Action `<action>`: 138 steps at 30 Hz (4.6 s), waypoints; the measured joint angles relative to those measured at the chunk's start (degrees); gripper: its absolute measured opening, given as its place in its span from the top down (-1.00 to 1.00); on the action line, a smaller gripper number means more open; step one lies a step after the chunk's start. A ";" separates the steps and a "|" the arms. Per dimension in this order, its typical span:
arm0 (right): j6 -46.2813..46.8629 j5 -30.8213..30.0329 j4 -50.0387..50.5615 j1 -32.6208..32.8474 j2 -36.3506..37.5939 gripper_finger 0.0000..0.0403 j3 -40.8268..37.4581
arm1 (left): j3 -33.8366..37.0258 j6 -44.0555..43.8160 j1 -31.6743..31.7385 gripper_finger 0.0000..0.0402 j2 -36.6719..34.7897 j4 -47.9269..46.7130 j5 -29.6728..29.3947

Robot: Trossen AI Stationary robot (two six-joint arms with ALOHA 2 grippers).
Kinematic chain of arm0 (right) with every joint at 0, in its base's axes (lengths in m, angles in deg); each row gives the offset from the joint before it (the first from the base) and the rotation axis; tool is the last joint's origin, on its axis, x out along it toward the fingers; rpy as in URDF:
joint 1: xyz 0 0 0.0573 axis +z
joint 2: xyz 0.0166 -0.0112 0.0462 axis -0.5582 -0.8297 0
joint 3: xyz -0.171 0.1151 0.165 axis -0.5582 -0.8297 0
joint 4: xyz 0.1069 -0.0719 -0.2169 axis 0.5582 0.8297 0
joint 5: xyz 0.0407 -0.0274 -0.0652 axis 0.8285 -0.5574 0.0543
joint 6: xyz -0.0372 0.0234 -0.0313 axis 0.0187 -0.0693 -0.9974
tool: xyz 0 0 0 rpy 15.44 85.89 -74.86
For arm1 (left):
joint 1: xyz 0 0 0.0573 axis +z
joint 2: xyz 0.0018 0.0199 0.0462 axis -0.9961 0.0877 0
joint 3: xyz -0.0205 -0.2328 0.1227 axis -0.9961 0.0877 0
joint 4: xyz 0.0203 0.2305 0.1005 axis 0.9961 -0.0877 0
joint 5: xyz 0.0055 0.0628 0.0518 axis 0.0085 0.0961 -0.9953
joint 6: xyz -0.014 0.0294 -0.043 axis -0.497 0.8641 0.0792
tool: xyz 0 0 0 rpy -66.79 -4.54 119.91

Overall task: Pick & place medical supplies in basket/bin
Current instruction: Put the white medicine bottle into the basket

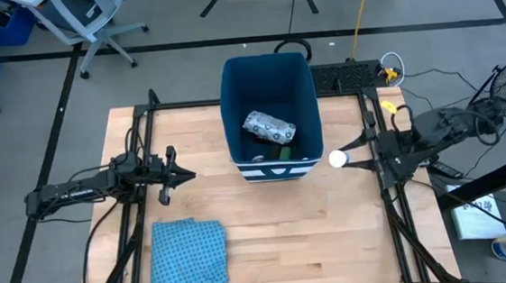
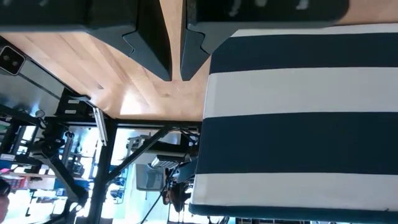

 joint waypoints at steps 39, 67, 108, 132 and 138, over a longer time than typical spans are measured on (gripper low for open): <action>1.24 3.26 -53.24 -1.53 36.94 0.25 -52.24 | 0.00 0.37 0.00 0.81 0.00 -0.07 -0.13; -3.86 27.31 -11.29 -46.08 -37.91 0.28 29.28 | 0.00 -0.24 0.01 0.81 -0.02 -1.29 -1.08; -26.46 25.40 12.98 -49.43 -85.77 0.30 36.07 | 0.02 2.28 0.01 0.81 0.00 -2.91 -1.55; -24.32 19.44 25.88 -50.17 -77.12 0.35 30.92 | 0.02 1.67 0.01 0.81 0.00 -2.85 -1.51; -22.90 21.26 22.74 -52.02 -76.96 0.35 26.10 | 0.02 1.51 0.00 0.81 0.00 -2.93 -1.49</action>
